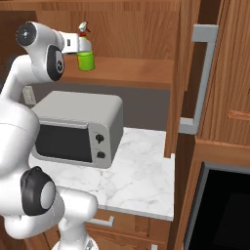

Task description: Locate and retrieve the spray and soap dispenser from the cabinet. Place them next to the sink.

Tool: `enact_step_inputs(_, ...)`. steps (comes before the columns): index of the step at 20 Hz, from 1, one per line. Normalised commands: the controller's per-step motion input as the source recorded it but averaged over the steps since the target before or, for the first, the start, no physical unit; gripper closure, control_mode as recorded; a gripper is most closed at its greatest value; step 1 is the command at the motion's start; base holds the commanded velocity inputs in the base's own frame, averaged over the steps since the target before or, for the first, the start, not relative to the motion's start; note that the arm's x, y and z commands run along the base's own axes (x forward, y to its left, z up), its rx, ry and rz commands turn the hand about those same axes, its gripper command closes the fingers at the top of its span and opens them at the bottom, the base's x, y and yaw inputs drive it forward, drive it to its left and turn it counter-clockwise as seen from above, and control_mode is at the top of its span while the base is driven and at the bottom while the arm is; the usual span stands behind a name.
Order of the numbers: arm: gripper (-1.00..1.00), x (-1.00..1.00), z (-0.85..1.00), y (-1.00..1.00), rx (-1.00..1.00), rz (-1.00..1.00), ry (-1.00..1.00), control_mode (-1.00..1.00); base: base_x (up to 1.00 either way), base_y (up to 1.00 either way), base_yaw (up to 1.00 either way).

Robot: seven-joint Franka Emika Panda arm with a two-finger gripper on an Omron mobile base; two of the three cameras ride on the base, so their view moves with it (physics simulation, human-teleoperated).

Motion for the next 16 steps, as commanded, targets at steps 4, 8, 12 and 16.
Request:
enact_step_inputs(4, -1.00, 0.27, 0.00, 0.00, 0.00, -0.06, -0.01, -1.00, 0.00, 0.00, 0.00)
enact_step_inputs(8, -1.00, 0.23, 0.00, -0.03, 0.00, -0.01, 0.00, -1.00, 0.00, 0.00, 0.00)
enact_step_inputs(12, -1.00, 0.27, 0.00, -0.07, 0.00, 0.00, 0.00, -1.00, 0.00, 0.00, 0.00)
enact_step_inputs(16, -1.00, 0.29, 0.00, -0.09, 0.00, 0.00, 0.03, -1.00, 0.00, 0.00, 0.00)
